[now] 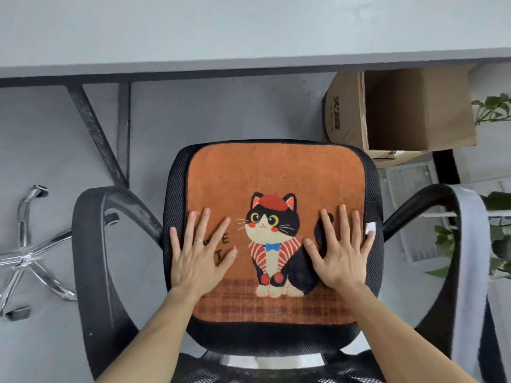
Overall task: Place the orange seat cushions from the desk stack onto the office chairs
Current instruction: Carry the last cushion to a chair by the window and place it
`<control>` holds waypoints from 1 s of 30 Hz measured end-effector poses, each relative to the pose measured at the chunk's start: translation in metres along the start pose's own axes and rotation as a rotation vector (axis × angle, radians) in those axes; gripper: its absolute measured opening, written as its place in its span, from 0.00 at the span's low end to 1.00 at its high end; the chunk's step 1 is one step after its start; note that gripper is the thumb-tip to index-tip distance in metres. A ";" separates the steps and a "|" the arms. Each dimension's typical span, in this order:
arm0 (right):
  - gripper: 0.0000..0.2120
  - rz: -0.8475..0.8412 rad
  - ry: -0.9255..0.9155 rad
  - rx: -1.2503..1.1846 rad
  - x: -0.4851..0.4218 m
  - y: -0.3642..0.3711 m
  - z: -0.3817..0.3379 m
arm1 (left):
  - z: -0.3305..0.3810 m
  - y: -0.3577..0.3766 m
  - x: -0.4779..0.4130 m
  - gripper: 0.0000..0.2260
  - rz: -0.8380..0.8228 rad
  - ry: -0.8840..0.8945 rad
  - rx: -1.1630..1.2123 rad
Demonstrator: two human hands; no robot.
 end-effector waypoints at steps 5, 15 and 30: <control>0.36 -0.056 0.001 -0.023 0.003 -0.003 -0.006 | 0.003 -0.006 0.004 0.33 -0.074 -0.005 -0.025; 0.60 -0.427 -0.049 0.069 0.080 0.004 -0.036 | 0.043 0.004 0.076 0.51 -0.378 0.257 -0.105; 0.65 -0.656 -0.090 0.332 0.083 0.030 0.003 | 0.041 0.025 0.077 0.52 -0.568 0.241 -0.233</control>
Point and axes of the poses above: each hand's wrist, its own x-axis away from the middle knuckle, its own y-axis out of the palm, z = x × y, the point moved 10 cm from there along -x, towards the middle knuckle, and after that the axes turned 8 degrees about -x, right-handed, at the moved point
